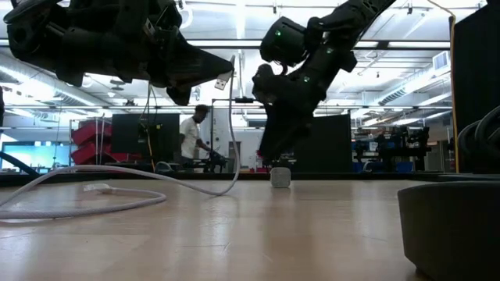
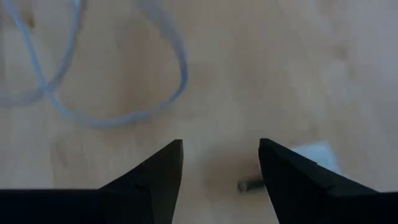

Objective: Insert USB
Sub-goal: Insert the white USB cable into the white charger adapter

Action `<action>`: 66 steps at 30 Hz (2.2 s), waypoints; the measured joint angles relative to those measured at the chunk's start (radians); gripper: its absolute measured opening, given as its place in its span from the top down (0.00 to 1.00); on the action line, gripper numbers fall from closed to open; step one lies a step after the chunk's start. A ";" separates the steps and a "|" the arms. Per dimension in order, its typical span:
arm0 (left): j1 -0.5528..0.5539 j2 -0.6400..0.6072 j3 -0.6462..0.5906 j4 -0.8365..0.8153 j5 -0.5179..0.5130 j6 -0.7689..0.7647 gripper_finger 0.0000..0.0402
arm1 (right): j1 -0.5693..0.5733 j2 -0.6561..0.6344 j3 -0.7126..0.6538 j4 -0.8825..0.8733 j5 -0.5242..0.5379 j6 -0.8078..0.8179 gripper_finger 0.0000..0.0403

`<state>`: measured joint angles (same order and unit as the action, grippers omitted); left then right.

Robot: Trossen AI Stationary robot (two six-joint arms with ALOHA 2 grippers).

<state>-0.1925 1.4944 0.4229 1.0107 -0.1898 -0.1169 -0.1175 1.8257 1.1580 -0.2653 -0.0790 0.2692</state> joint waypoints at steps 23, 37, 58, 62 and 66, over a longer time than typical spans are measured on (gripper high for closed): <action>0.011 0.000 -0.001 0.007 0.001 0.009 1.00 | -0.189 -0.095 0.240 -0.494 0.106 0.234 0.65; 0.021 0.000 -0.001 0.008 0.046 0.002 1.00 | -0.050 -0.094 0.213 -0.218 0.145 0.340 0.67; 0.021 0.000 -0.001 0.011 0.046 0.000 1.00 | -0.066 -0.062 0.068 -0.285 0.125 0.602 0.34; 0.021 0.000 -0.001 0.013 0.046 0.000 1.00 | -0.070 0.036 0.066 -0.259 0.009 0.608 0.38; 0.021 0.000 -0.001 0.008 0.046 0.000 1.00 | -0.068 0.122 0.068 -0.194 -0.110 0.606 0.40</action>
<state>-0.1719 1.4944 0.4221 1.0191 -0.1440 -0.1169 -0.1855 1.9481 1.2259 -0.4595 -0.1892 0.8756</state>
